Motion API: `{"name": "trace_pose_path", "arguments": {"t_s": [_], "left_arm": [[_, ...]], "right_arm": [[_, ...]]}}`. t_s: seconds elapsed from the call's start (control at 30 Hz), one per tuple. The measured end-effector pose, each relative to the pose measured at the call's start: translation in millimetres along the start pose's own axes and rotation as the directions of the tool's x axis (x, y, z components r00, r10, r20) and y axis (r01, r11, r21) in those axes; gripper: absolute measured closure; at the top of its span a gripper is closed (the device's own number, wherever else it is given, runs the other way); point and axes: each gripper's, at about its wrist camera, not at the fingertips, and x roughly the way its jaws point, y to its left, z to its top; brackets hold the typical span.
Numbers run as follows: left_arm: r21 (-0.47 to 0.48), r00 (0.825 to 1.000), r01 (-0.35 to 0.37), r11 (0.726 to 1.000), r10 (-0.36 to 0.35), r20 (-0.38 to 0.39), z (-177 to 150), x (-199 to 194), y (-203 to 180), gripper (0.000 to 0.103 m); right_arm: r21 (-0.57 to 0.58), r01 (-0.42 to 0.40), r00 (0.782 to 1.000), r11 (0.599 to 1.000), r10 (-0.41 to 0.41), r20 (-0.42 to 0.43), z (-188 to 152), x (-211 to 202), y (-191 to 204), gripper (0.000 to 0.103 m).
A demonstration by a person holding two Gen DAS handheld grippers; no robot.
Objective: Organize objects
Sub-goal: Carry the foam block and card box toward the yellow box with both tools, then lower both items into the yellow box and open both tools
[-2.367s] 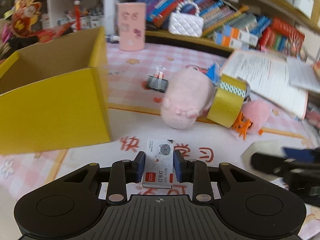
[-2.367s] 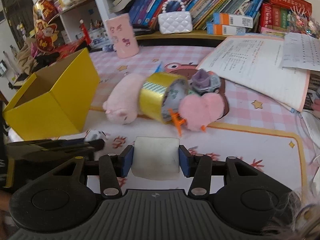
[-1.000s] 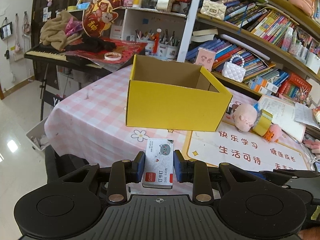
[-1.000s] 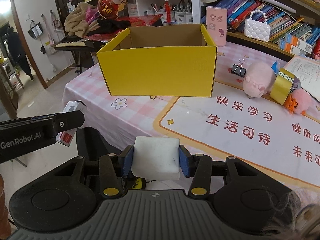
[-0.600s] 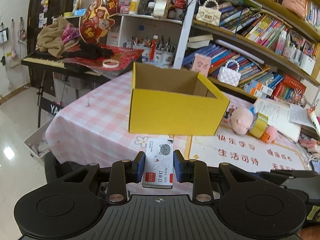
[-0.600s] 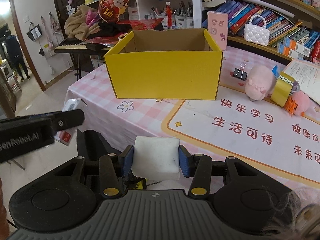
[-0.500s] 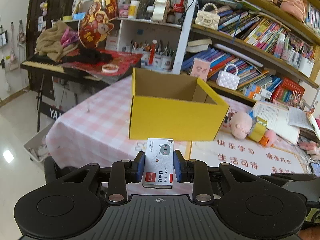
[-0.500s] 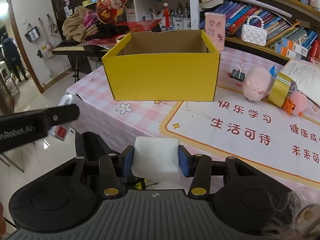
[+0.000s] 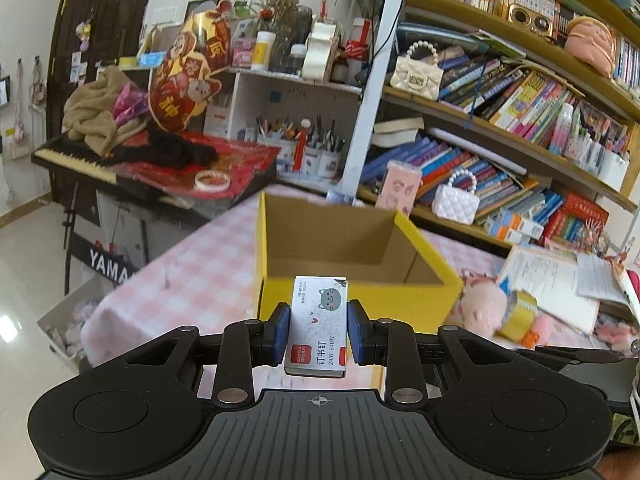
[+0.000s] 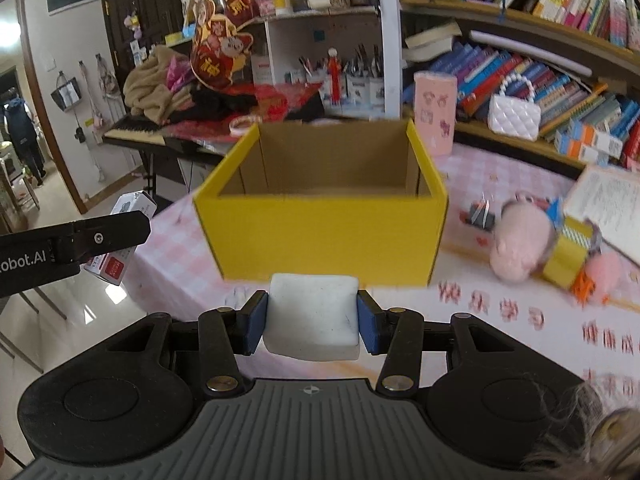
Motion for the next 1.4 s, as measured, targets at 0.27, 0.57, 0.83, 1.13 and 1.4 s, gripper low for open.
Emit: {"name": "trace_pose_path", "arguments": {"t_s": [0.27, 0.57, 0.83, 1.13, 1.4], "left_arm": [[0.032, 0.999, 0.008, 0.999, -0.009, 0.037, 40, 42, -11, 0.075], [-0.002, 0.999, -0.034, 0.999, 0.034, 0.012, 62, 94, -18, 0.075], [-0.054, 0.993, -0.084, 0.995, 0.08, -0.082, 82, 157, -11, 0.075], [-0.005, 0.956, -0.126, 0.992, 0.12, -0.269, 79, 242, -13, 0.074], [0.002, 0.91, -0.135, 0.991, 0.124, -0.395, 68, 266, -5, 0.074]], "right_arm": [[-0.033, -0.007, 0.998, 0.999, 0.009, 0.062, 54, 29, -17, 0.059], [-0.095, -0.039, 0.997, 0.995, 0.045, 0.061, 98, 74, -43, 0.059], [-0.225, -0.096, 0.995, 0.97, 0.101, 0.01, 131, 135, -53, 0.059], [-0.553, -0.181, 0.975, 0.813, 0.077, -0.206, 137, 226, -37, 0.058], [-0.747, -0.25, 0.957, 0.616, 0.039, -0.288, 123, 253, -24, 0.058]]}}
